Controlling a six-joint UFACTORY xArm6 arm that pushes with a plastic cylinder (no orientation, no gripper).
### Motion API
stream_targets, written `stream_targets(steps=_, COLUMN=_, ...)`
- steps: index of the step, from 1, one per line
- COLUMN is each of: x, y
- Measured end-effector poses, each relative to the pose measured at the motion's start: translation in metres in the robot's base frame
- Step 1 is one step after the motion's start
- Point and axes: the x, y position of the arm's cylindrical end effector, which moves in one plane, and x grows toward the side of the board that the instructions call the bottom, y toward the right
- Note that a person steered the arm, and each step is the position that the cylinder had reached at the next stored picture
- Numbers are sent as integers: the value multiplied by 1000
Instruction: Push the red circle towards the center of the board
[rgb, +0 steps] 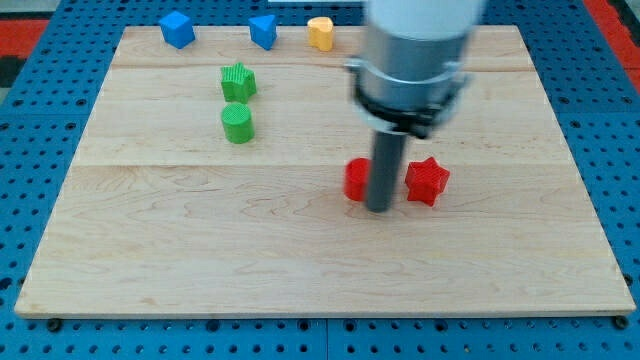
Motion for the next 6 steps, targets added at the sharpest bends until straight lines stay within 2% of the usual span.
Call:
stream_targets(steps=1, x=-18, y=-53)
stream_targets(steps=2, x=-24, y=-22)
stream_targets(steps=3, x=1, y=-23)
stream_targets(steps=4, x=4, y=-9)
stream_targets(steps=5, x=-54, y=-3)
stream_targets(steps=6, x=-55, y=23)
